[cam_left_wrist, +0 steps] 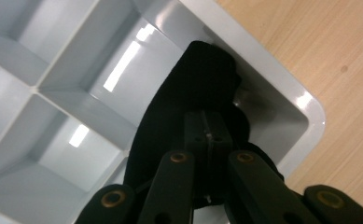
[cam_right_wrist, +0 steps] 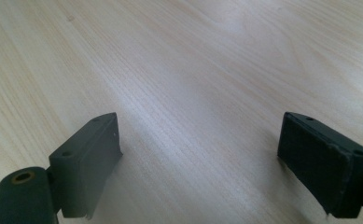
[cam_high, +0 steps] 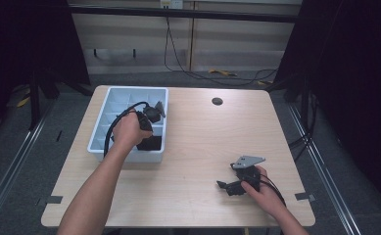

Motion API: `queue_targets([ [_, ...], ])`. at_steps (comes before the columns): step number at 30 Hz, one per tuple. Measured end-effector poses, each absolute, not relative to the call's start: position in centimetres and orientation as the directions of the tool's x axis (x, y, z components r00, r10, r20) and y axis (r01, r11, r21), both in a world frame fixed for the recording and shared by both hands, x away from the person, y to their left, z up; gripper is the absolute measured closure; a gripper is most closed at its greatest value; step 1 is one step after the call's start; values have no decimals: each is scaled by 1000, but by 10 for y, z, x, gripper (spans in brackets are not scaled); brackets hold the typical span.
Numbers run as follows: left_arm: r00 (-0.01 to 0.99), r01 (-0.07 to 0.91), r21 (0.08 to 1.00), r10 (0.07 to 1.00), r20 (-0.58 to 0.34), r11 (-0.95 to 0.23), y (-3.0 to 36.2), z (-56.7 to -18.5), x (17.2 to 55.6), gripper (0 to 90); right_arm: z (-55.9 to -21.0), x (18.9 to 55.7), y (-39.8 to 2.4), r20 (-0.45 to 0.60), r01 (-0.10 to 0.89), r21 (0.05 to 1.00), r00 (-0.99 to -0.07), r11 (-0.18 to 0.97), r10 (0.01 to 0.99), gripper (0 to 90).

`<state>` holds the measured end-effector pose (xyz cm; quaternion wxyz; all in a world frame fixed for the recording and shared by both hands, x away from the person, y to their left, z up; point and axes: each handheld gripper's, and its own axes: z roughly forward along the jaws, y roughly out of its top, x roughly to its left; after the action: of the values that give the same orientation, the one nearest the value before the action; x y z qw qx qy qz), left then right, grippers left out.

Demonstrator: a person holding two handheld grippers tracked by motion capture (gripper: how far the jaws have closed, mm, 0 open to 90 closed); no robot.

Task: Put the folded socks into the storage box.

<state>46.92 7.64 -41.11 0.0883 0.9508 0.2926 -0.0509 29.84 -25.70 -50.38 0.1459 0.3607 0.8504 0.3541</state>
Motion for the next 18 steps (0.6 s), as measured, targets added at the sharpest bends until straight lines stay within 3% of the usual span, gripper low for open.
queue_targets([
  [11,824,558,108,535,-185,-823,69,-430,465,900,-504,298,-257,7,511,707,-697,489,717,125],
  [18,819,571,148,549,-166,-808,79,-405,465,900,-504,298,-257,7,510,707,-697,489,717,124],
])
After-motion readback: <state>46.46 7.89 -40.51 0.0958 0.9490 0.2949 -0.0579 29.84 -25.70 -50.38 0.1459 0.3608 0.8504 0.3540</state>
